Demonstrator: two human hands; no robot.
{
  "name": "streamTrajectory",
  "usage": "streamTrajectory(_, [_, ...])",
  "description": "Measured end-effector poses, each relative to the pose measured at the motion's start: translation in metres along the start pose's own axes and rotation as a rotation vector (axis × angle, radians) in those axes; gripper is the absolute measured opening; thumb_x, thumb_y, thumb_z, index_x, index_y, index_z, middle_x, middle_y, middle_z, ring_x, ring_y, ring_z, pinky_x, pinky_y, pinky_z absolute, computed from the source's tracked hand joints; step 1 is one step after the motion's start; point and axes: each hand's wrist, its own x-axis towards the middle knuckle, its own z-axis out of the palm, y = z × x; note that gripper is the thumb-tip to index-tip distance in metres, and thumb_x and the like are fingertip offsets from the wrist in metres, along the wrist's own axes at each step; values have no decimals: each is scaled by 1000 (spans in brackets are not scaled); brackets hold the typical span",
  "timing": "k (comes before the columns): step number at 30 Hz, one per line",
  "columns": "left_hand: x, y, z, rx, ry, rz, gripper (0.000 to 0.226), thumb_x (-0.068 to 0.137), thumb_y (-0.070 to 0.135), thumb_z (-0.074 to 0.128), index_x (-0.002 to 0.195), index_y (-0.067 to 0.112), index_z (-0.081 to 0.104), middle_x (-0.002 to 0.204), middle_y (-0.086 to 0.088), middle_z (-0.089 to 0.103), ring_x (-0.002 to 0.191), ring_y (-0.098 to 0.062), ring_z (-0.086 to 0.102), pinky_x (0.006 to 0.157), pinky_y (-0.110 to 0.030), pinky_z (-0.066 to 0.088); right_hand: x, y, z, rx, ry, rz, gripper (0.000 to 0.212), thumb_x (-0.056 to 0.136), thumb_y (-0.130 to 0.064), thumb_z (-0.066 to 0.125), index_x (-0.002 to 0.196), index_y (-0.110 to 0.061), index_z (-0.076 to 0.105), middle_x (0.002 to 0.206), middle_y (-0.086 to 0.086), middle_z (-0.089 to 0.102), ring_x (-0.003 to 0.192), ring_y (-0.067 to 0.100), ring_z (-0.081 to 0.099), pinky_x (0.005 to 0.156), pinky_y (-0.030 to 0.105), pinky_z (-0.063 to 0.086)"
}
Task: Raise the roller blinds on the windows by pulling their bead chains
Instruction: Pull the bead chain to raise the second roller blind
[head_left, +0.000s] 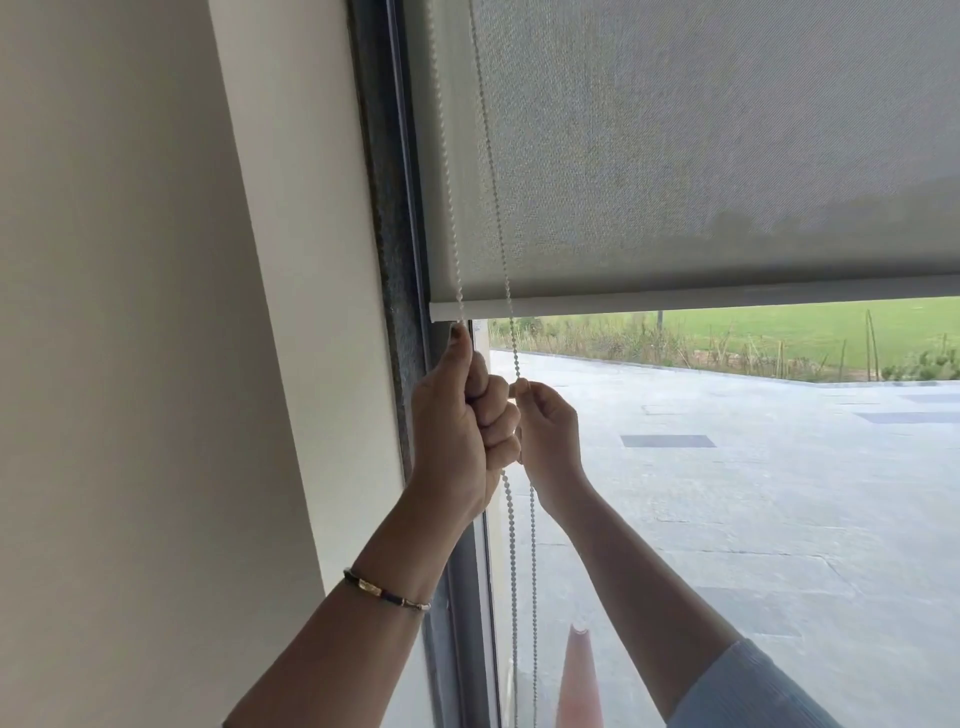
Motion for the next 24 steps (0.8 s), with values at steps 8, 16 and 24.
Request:
streamTrajectory(8, [-5, -7, -8, 25, 27, -15, 49, 85, 57, 53, 54, 26, 31, 46, 10, 21, 37, -5, 12, 38, -12, 10, 9, -1, 1, 0, 0, -52, 30, 100, -13, 49, 79, -17, 70, 52, -7, 42, 50, 12, 35, 49, 27, 29])
streamTrajectory(16, [-4, -7, -8, 39, 31, -23, 50, 85, 57, 53, 55, 26, 29, 47, 9, 20, 39, -6, 10, 38, -13, 9, 12, 3, 3, -25, 13, -58, 32, 98, -8, 49, 72, -18, 65, 50, -5, 38, 48, 14, 30, 48, 28, 26])
streamTrajectory(24, [-3, -9, -6, 43, 39, -24, 50, 85, 57, 52, 54, 26, 31, 46, 9, 20, 37, -5, 12, 38, -11, 10, 16, 3, 4, -47, 49, -73, 30, 95, -2, 45, 77, -13, 66, 56, 7, 40, 48, 13, 30, 46, 26, 26])
